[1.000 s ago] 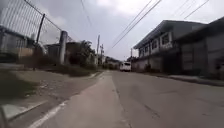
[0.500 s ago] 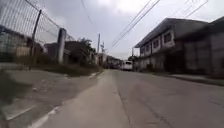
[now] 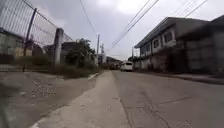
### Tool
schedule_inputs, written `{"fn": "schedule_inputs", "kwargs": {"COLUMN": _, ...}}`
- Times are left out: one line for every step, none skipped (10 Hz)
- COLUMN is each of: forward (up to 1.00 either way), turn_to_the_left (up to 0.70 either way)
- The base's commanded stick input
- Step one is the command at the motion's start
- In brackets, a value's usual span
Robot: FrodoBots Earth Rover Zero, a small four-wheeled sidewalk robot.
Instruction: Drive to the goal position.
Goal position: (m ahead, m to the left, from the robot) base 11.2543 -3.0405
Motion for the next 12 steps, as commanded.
{"fn": "schedule_inputs", "kwargs": {"forward": 0.7, "turn_to_the_left": 0.0}}
{"fn": "schedule_inputs", "kwargs": {"forward": 0.7, "turn_to_the_left": 0.0}}
{"fn": "schedule_inputs", "kwargs": {"forward": 0.7, "turn_to_the_left": 0.0}}
{"fn": "schedule_inputs", "kwargs": {"forward": 0.7, "turn_to_the_left": 0.0}}
{"fn": "schedule_inputs", "kwargs": {"forward": 0.7, "turn_to_the_left": 0.0}}
{"fn": "schedule_inputs", "kwargs": {"forward": 0.7, "turn_to_the_left": 0.0}}
{"fn": "schedule_inputs", "kwargs": {"forward": 0.7, "turn_to_the_left": 0.0}}
{"fn": "schedule_inputs", "kwargs": {"forward": 0.7, "turn_to_the_left": 0.0}}
{"fn": "schedule_inputs", "kwargs": {"forward": 0.7, "turn_to_the_left": 0.0}}
{"fn": "schedule_inputs", "kwargs": {"forward": 0.7, "turn_to_the_left": 0.0}}
{"fn": "schedule_inputs", "kwargs": {"forward": 0.7, "turn_to_the_left": 0.0}}
{"fn": "schedule_inputs", "kwargs": {"forward": 0.7, "turn_to_the_left": 0.0}}
